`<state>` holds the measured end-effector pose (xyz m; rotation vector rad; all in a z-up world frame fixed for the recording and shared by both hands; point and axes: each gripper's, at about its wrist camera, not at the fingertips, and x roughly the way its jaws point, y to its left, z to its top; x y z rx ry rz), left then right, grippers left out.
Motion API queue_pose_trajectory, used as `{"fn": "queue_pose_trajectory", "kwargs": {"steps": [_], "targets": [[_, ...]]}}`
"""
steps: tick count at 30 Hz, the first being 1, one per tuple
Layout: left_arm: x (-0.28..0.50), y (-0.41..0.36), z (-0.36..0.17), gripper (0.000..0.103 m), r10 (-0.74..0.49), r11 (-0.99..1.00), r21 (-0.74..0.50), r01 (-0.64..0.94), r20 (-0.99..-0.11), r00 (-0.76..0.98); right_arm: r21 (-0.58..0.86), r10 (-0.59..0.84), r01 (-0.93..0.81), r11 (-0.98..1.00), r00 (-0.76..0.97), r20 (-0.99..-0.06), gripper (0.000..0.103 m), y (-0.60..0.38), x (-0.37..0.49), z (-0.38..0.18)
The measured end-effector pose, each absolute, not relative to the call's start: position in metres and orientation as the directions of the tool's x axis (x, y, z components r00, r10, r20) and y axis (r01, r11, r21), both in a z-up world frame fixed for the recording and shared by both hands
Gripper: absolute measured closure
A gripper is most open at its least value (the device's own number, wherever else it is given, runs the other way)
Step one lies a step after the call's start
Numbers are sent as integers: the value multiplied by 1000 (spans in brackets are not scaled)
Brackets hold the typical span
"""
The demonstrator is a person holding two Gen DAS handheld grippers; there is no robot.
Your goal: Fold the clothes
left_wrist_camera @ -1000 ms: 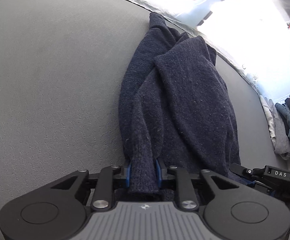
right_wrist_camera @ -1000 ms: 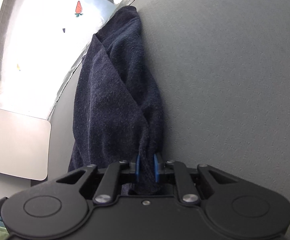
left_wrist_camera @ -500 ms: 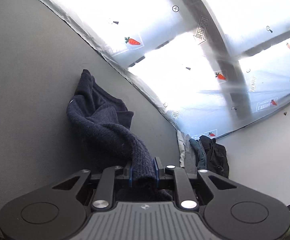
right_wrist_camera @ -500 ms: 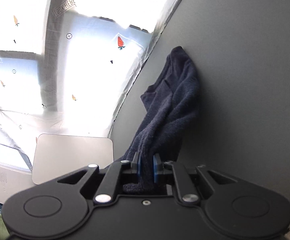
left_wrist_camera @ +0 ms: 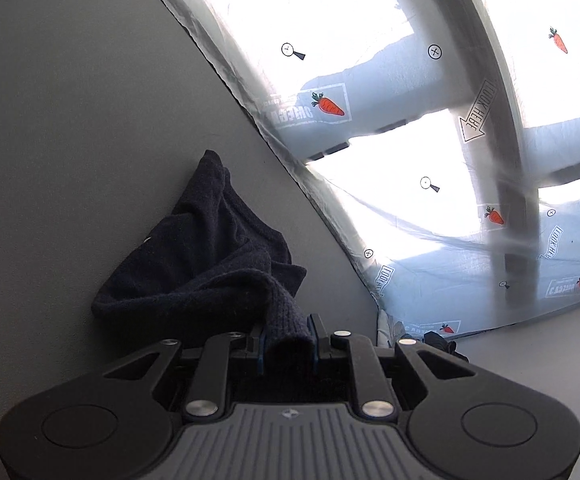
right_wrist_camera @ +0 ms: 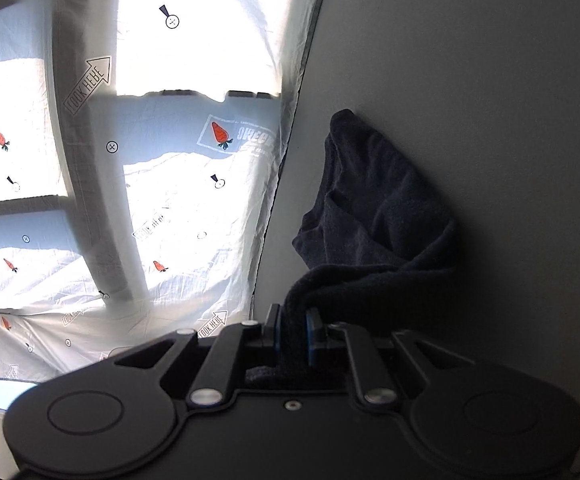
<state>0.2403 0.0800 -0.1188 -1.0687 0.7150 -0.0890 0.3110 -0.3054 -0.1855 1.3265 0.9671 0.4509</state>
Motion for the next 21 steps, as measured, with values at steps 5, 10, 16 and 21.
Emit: {"fn": "queue_pose_trajectory", "kwargs": {"steps": [5,10,16,21], "targets": [[286,91,-120,82,-345,514,-809,-287,-501,794,946,731,245,213,602,-321,91,-298,354,-188],[350,105,-129,82,-330,518,-798,-308,-519,789,939,720,278,201,609,-334,91,-288,412,-200],[433,120,-168,77,-312,569,-716,-405,-643,699,894,688,348,283,576,-442,90,-279,489,-231],[463,121,-182,73,-272,652,-625,-430,-722,636,846,598,278,455,609,-522,79,-273,509,-228]]}}
